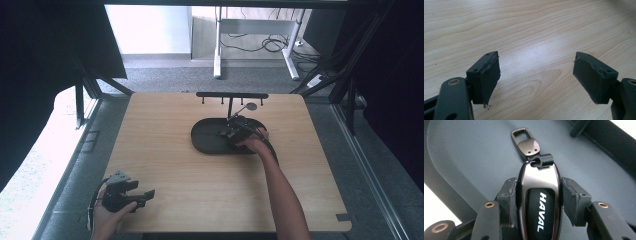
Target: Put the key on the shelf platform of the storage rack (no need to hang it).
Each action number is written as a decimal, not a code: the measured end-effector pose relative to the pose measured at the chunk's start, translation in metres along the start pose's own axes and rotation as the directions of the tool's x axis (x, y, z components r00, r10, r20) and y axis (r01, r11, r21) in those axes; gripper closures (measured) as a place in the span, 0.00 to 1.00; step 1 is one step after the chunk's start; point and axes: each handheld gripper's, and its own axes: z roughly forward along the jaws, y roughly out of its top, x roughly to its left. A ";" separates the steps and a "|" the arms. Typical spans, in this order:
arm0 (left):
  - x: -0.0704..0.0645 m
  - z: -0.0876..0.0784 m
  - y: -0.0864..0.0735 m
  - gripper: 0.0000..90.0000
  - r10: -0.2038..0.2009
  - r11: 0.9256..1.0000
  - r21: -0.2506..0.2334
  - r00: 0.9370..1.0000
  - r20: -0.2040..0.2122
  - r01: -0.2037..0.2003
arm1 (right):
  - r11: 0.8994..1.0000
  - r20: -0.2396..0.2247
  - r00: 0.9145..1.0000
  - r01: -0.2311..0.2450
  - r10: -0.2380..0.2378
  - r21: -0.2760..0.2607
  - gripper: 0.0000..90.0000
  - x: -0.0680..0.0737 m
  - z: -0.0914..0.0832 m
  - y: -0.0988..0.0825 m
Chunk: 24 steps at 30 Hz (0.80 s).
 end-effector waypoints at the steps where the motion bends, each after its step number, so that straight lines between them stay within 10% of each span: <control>1: 0.000 0.000 0.000 0.24 0.000 1.000 0.000 1.000 0.000 0.000 | 1.000 0.001 1.000 0.005 -0.005 0.005 0.55 0.001 0.001 0.000; 11: -0.001 0.001 0.000 0.24 0.001 1.000 0.005 1.000 0.003 -0.001 | 1.000 0.046 0.999 0.016 -0.016 0.011 0.46 0.007 0.002 0.001; 24: -0.002 -0.001 0.001 0.24 0.008 1.000 0.003 1.000 0.004 -0.008 | 0.993 0.070 0.997 0.044 -0.036 -0.112 0.41 0.023 -0.039 0.001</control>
